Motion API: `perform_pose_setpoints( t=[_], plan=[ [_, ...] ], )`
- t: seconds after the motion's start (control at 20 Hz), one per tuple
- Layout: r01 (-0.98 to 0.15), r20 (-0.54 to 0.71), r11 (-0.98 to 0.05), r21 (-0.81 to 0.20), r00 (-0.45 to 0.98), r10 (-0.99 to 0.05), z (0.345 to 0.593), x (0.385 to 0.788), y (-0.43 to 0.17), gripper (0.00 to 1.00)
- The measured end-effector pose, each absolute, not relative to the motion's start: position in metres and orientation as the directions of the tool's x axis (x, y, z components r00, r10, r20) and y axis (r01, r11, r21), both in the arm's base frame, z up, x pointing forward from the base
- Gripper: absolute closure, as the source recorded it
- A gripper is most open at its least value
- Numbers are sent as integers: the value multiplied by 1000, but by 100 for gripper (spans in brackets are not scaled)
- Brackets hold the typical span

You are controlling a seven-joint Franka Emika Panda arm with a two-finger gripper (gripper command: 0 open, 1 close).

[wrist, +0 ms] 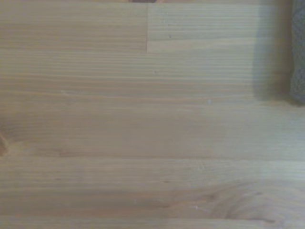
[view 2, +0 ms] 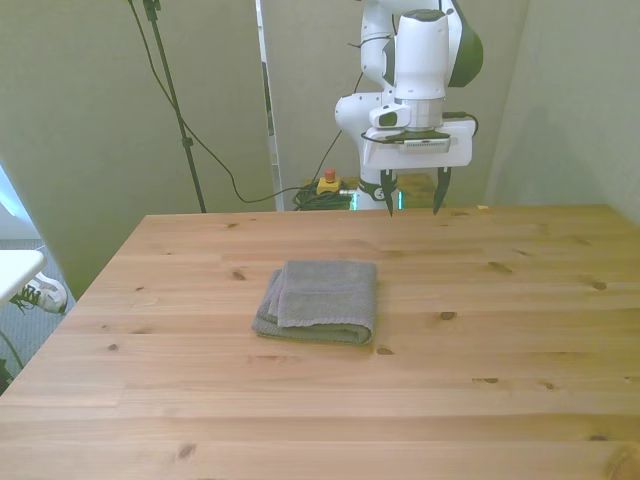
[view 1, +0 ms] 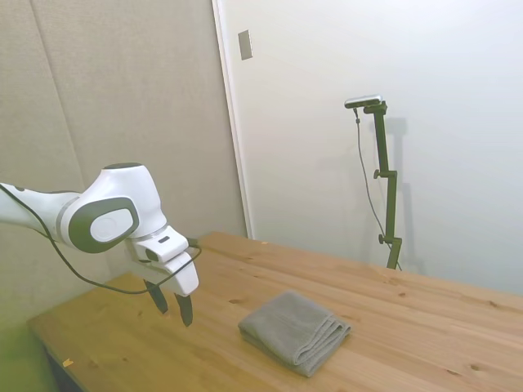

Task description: Unfold the towel

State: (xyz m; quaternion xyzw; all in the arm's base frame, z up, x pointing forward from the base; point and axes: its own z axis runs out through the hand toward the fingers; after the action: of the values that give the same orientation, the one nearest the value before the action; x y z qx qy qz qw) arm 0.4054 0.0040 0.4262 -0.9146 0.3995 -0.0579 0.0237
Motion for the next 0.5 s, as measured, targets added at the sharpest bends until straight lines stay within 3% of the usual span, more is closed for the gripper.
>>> perform_pose_setpoints(
  t=[0.25, 0.5],
  plan=[
    [-756, 73, -643, -126, 639, -766, 435, 409, -13, 0],
    [-810, 73, -554, -191, 551, -831, 463, 405, -107, 0]
  ],
)
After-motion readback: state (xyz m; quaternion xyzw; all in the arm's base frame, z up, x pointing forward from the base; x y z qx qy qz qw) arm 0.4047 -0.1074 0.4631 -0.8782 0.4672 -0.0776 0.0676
